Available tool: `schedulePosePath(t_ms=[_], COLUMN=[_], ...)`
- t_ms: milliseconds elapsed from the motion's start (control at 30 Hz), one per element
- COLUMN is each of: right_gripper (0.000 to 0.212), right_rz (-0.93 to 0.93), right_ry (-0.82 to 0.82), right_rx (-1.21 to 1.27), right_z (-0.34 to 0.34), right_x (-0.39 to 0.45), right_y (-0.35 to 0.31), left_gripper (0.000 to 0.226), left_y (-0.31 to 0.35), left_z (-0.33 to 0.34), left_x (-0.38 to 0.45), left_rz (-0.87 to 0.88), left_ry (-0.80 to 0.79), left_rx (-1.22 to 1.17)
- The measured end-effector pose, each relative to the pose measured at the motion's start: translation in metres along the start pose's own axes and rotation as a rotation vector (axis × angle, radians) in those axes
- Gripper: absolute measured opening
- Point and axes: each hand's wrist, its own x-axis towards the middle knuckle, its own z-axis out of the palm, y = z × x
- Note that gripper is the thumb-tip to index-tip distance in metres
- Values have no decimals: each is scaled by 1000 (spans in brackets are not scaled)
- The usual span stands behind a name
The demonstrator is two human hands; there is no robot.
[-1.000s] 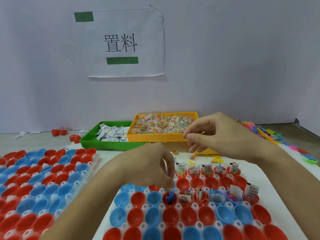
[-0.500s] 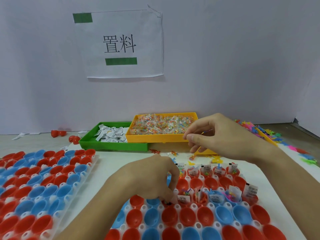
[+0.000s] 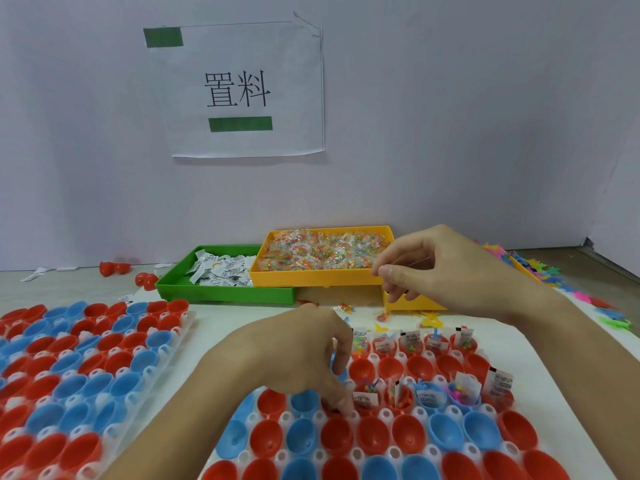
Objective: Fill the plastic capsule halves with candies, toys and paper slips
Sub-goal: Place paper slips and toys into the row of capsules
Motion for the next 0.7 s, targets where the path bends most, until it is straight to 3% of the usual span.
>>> schedulePosePath(t_ms=[300,700], right_gripper=[14,14], right_rz=[3,18], right_ry=[19,29], right_rx=[28,-3], right_z=[-3,-4], right_x=[1,1], right_y=[5,8], left_gripper=[15,22], left_y=[-2,-3], left_z=[0,-4], left_x=[1,0], left_rz=[28,42], left_ry=[-64,-14], left_rx=[-63,-97])
